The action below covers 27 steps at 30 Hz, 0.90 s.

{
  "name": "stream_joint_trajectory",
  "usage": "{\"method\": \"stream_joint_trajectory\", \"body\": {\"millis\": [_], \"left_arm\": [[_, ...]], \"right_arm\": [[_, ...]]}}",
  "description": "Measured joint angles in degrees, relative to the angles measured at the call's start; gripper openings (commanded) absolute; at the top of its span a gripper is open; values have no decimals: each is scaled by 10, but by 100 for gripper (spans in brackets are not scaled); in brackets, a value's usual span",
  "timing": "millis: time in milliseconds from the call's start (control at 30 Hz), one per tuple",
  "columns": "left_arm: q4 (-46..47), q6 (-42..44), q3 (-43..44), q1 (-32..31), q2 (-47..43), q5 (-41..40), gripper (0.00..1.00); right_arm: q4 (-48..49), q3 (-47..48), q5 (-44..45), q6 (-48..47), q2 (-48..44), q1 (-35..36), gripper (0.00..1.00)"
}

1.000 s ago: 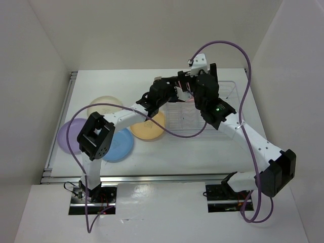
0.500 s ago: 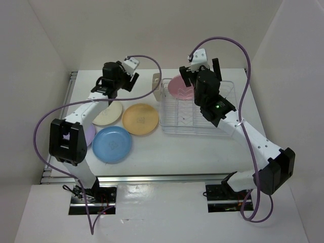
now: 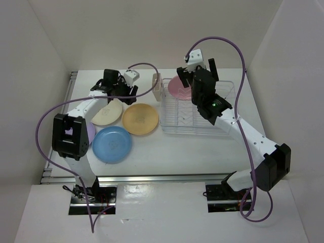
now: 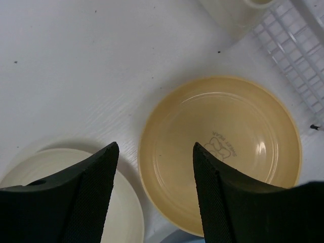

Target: Load the plates into the dish rack

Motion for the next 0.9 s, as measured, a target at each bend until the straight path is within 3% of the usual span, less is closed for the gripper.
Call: {"method": "stream_joint_trajectory", "body": {"millis": [333,600,900], "left_arm": [[-46,-2,65,70,97,73,67],[-64,-2,77,65,129,113,66],[-79,10,89,46,163,100,64]], "right_arm": [[-1,0,-4,0,0,0,100],[-2,0,-5,0,0,0,100],[-2,0,-4,0,0,0,100]]}}
